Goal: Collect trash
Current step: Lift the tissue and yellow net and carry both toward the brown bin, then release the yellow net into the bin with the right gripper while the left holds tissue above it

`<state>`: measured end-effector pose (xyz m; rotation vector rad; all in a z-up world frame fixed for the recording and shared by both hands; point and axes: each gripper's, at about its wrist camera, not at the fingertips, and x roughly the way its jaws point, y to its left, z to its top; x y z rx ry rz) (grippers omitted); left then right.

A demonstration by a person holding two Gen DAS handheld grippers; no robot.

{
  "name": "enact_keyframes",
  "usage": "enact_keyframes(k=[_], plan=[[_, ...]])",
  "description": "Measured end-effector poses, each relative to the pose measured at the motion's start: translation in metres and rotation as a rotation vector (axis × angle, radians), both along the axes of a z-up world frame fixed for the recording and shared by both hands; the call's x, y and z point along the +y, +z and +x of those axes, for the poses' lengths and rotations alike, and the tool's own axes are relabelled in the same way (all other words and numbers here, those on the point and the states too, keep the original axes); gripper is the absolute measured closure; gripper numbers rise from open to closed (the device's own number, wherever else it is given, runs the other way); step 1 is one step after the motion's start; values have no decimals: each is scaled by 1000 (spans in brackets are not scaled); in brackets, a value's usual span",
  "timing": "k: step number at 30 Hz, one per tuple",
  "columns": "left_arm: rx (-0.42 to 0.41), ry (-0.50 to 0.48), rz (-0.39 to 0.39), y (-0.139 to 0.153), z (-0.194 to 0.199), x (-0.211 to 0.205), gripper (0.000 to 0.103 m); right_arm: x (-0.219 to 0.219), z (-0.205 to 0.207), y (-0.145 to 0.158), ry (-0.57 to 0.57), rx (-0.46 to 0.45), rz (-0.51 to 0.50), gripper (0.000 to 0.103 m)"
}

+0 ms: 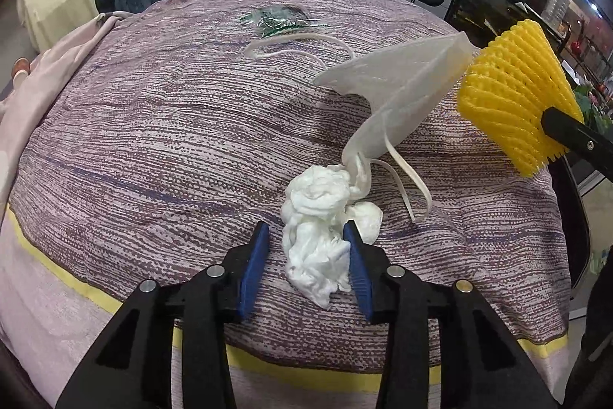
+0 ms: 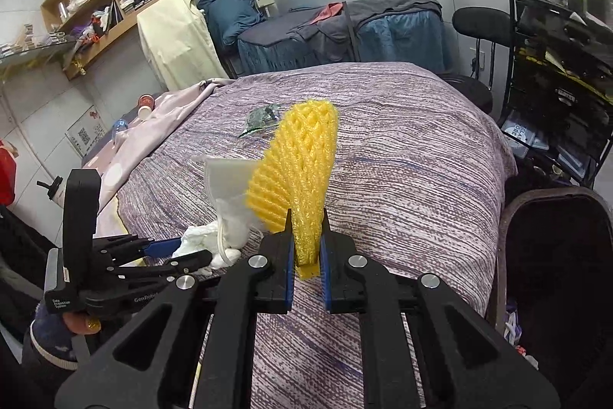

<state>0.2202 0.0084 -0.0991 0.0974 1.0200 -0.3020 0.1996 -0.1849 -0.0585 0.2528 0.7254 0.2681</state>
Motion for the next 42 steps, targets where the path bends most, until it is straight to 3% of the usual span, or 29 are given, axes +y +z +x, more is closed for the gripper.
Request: enact_keyframes(k=[1, 3, 12, 17, 32, 42], plan=[[-5, -3, -7, 1, -1, 1, 80, -2, -2, 0, -2, -2, 4, 92], [-31, 1, -10, 4, -7, 3, 85, -5, -6, 2, -6, -13, 10, 92], [-235, 67, -87, 51, -52, 9, 87, -30, -35, 11, -59, -65, 37, 92], [-311, 28, -160, 75, -72, -7, 87, -48, -57, 13, -96, -86, 53, 92], [-318, -225, -196, 77, -103, -120, 87, -130, -115, 3, -302, -95, 56, 92], [-302, -323, -192, 75, -107, -171, 87, -194, -145, -29, -484, -22, 17, 92]])
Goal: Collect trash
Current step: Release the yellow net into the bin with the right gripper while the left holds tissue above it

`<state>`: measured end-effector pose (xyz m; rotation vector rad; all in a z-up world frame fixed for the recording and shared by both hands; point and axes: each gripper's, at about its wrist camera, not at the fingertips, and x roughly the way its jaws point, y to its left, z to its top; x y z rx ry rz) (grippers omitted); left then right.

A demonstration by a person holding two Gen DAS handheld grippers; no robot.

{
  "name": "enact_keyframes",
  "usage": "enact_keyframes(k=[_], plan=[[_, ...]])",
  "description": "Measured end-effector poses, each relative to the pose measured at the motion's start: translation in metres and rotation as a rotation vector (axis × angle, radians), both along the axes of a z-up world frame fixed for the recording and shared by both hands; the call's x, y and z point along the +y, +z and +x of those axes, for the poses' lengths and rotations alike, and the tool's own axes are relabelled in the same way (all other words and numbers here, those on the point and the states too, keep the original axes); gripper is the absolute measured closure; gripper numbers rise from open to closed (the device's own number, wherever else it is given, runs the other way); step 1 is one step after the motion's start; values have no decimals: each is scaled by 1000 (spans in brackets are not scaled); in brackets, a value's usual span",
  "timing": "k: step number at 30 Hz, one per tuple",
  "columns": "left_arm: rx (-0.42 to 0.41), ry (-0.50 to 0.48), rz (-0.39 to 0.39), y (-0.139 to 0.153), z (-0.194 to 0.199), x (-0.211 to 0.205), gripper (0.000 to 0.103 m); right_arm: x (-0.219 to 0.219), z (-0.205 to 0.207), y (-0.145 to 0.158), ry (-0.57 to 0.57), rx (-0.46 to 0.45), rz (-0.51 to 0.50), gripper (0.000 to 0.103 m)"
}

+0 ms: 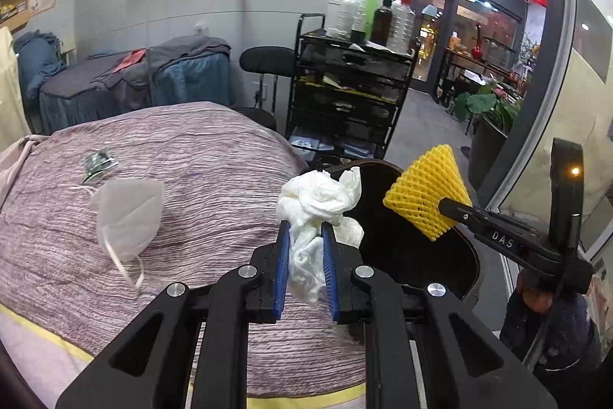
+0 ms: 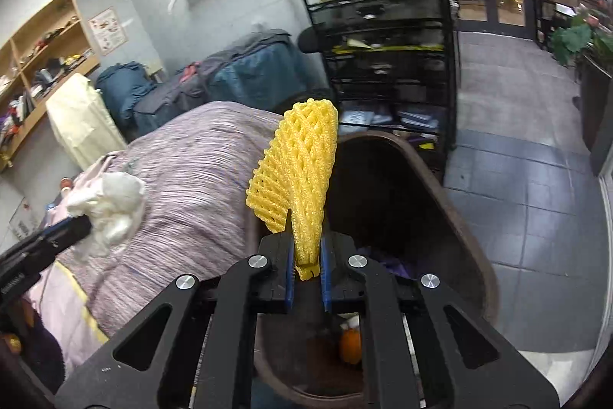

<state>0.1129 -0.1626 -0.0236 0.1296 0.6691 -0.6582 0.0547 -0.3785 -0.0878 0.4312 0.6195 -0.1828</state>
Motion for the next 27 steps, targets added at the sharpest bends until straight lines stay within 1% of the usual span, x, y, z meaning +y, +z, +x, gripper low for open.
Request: enact_keyframes(k=[6, 8, 9, 10, 11, 12, 13, 18, 27], plan=[[3, -39, 25, -4, -4, -20, 87, -20, -6, -25, -53, 53, 15, 92], [6, -50, 33, -6, -5, -27, 87, -24, -6, -31, -64, 70, 14, 88], [8, -54, 36, -7, -5, -29, 87, -24, -6, -33, -68, 78, 11, 84], [10, -58, 40, -9, -5, -32, 87, -27, -6, -36, -76, 87, 12, 67], [12, -60, 43, -9, -5, -34, 87, -29, -5, -37, -88, 87, 17, 48], [13, -63, 47, -10, -4, -37, 87, -31, -8, -39, -104, 80, 20, 41], [15, -66, 52, -11, -4, -40, 87, -33, -10, -39, -112, 75, 22, 38], [35, -80, 62, -16, 1, -51, 87, -41, -14, -35, -142, 53, 28, 35], [36, -136, 104, -21, 5, -85, 87, -49, -32, -21, -199, -2, 22, 34]])
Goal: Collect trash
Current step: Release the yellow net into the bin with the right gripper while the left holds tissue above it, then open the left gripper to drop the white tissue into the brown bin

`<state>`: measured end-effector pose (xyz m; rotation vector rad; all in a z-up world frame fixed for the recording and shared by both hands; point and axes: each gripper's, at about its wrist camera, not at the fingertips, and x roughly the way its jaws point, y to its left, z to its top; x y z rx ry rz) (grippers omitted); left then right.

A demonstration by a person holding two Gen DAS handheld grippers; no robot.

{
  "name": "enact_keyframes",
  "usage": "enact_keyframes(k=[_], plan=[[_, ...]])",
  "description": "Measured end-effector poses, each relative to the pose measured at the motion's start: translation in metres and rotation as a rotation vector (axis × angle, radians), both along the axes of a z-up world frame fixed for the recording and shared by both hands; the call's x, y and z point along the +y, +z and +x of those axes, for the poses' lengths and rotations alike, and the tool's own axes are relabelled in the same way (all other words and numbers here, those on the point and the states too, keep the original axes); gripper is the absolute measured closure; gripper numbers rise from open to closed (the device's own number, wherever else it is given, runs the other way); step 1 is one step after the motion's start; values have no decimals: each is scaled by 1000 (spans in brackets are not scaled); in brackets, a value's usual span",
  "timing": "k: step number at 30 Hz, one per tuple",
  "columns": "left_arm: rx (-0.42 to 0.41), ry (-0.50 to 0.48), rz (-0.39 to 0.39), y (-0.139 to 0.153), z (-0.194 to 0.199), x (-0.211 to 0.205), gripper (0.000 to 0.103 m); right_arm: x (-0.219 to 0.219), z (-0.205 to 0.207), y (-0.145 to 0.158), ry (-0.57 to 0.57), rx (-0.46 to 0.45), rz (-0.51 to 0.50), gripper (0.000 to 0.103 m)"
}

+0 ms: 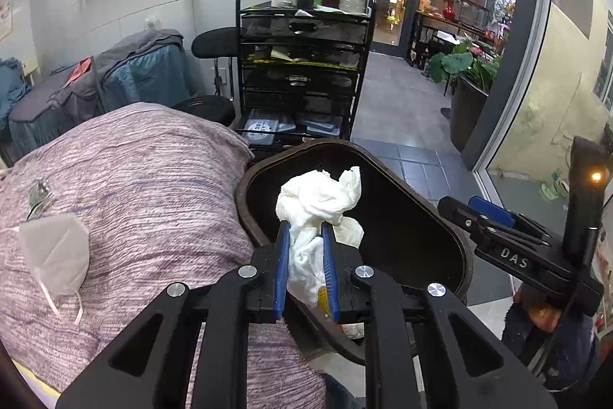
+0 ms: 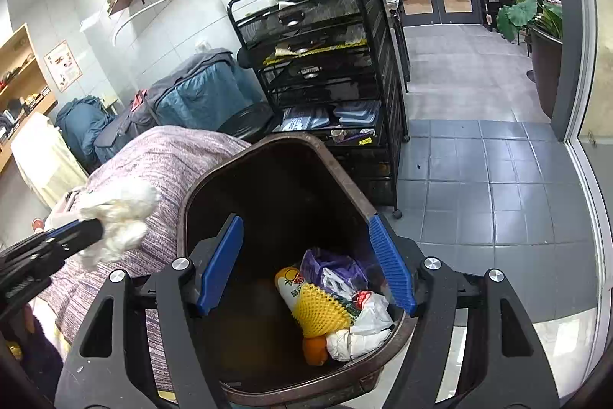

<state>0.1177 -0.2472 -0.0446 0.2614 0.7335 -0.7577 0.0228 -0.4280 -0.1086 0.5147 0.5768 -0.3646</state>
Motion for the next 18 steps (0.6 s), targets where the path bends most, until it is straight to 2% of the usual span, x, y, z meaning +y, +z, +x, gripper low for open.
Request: enact_keyframes(k=[18], plan=[[18, -72, 121, -28, 4, -45, 86, -13, -12, 4, -55, -18, 10, 34]])
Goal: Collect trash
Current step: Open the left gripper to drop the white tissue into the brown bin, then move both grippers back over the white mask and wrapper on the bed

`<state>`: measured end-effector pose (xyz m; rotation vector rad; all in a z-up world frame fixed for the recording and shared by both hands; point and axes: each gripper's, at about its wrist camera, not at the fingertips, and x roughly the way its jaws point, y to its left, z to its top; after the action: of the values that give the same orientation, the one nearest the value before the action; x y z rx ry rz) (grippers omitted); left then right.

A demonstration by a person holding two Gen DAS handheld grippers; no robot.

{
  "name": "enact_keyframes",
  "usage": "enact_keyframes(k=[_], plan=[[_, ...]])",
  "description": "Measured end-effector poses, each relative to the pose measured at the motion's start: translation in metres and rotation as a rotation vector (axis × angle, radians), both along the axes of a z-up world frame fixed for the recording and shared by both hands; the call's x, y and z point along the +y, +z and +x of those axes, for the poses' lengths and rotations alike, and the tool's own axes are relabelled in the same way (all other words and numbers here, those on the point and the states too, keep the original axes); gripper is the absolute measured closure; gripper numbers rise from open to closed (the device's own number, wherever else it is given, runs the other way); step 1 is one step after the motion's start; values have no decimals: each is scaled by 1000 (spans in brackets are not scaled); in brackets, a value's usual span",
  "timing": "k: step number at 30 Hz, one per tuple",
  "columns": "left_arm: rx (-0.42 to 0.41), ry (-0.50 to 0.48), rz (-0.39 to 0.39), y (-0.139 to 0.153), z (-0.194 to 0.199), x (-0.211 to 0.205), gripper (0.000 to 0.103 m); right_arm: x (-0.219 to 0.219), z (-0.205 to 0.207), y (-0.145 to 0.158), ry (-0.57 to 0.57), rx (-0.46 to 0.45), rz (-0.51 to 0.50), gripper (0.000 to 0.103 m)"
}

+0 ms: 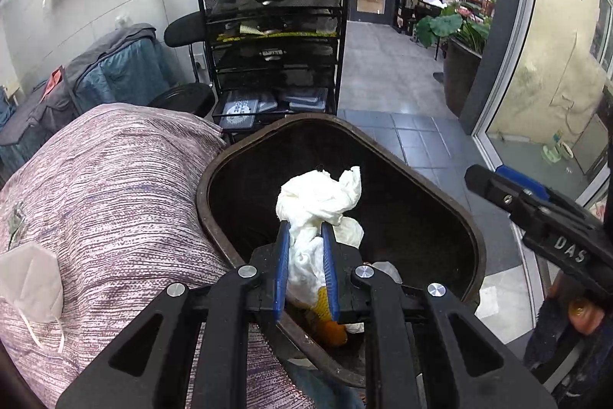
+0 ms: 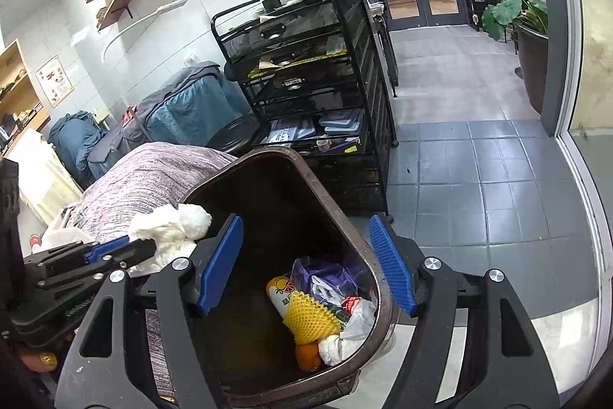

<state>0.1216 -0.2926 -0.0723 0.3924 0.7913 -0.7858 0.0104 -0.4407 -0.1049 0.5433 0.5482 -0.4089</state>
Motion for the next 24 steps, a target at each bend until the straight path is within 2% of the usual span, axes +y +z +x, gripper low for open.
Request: enact_keyframes(k=[2, 4, 6, 7, 9, 12, 24], plan=[[-7, -7, 15, -3, -1, -1, 80, 0, 0, 0, 1, 1, 2, 34], [-12, -9, 22, -4, -2, -1, 65, 0, 0, 0, -1, 2, 3, 34], [-29, -2, 19, -4, -3, 0, 41, 0, 0, -1, -3, 3, 6, 31], [-43, 3, 16, -2, -5, 2, 37, 0, 0, -1, -5, 2, 7, 27], [-71, 8, 11, 1, -8, 5, 26, 0, 0, -1, -4, -2, 10, 26], [-104, 18, 1, 8, -10, 11, 18, 1, 1, 0, -2, -5, 15, 25], [-152, 82, -91, 38, -13, 56, 10, 14, 12, 8, 48, -32, 20, 22]])
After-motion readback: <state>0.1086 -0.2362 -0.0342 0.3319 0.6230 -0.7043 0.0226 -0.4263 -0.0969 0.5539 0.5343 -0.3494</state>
